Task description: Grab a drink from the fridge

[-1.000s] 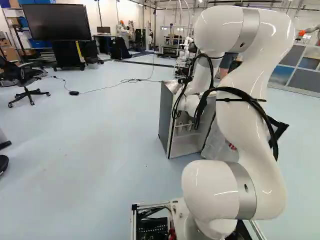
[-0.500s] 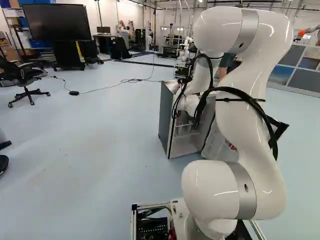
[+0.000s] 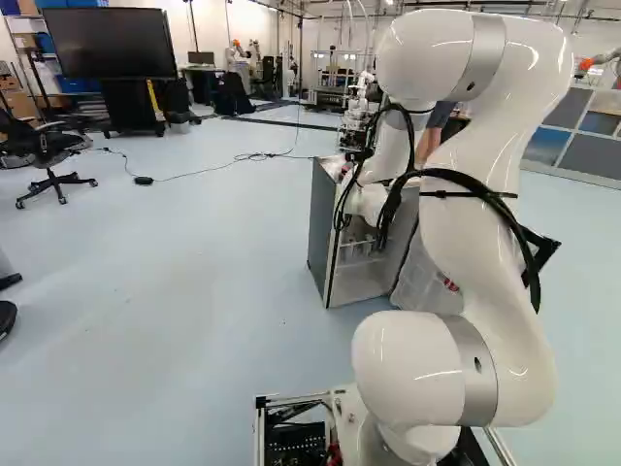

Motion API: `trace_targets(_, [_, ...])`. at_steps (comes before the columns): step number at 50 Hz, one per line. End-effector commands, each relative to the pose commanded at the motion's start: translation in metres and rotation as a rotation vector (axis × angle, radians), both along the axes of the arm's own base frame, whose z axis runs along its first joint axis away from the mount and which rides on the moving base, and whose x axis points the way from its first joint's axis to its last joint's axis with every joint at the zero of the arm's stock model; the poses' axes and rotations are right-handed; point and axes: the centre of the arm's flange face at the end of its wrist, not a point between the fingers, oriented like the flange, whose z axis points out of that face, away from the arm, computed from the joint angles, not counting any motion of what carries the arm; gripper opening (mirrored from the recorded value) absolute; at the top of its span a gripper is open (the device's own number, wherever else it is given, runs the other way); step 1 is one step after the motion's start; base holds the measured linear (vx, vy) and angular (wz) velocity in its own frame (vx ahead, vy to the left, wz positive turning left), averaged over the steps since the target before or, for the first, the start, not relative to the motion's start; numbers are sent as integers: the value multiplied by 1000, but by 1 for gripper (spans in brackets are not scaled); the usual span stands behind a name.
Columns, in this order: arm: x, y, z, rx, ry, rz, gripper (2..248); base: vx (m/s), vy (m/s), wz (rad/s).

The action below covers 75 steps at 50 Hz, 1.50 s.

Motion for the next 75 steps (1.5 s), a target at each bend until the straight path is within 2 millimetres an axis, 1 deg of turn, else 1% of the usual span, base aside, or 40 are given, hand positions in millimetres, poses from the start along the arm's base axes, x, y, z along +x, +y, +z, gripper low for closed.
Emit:
trace_targets(19, [-37,-1,25,-3,-15,-17,247,0,0,0])
trace_targets(38, [-61,-22,47,-11,-46,-71,247,0,0,0])
trace_targets(51, [-69,-41,61,-19,-73,-112,247,0,0,0])
trace_targets(69, [-71,-68,79,-33,-114,-167,247,0,0,0])
trace_targets(75, [-72,-78,82,-36,-121,-185,247,0,0,0])
